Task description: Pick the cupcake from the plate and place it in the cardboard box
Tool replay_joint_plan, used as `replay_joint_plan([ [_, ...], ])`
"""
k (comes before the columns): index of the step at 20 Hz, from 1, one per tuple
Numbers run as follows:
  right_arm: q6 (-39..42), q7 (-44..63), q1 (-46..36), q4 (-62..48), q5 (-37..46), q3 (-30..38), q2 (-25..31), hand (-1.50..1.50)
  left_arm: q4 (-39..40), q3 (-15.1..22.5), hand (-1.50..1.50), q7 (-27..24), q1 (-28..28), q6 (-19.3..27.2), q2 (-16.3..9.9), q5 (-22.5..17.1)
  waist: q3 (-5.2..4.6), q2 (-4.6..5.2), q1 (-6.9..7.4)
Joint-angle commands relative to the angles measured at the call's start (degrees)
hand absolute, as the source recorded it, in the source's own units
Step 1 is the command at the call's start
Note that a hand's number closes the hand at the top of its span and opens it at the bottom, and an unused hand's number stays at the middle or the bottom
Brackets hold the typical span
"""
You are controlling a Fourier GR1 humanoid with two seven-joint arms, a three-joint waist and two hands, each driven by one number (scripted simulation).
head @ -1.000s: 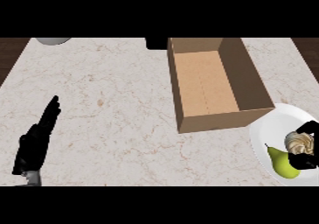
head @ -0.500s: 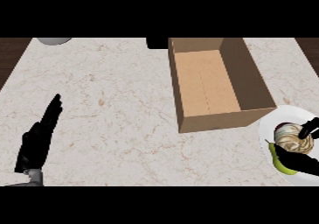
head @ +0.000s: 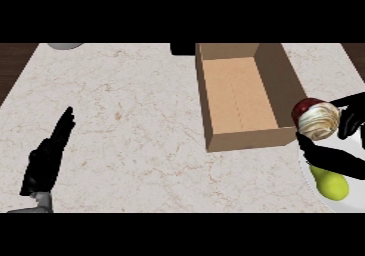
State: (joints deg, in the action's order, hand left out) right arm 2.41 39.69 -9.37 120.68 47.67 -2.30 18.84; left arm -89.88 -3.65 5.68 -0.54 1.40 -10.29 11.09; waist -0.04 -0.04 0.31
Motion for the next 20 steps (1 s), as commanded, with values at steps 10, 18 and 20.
replay_joint_plan([
  [10, 1.53, 4.38, -32.73, -31.85, 1.96, 1.76, -5.37, 1.5, 1.7, 1.01, 0.0, -0.88, 1.45, 1.27, 2.18, 2.0, 0.01, 0.23, 0.68],
  [18, -6.34, -3.79, -39.59, -56.39, 2.24, 4.82, -8.31, 1.5, 3.73, -0.9, 0.0, 0.69, 5.92, 0.15, 0.48, 1.48, 0.04, 0.55, 1.02],
  [20, -8.31, -6.54, -41.31, -63.35, 3.11, 5.52, -7.69, 1.5, -0.76, 0.9, 0.0, 0.07, 0.34, -1.04, 1.14, 1.21, 0.06, 0.46, 1.51],
])
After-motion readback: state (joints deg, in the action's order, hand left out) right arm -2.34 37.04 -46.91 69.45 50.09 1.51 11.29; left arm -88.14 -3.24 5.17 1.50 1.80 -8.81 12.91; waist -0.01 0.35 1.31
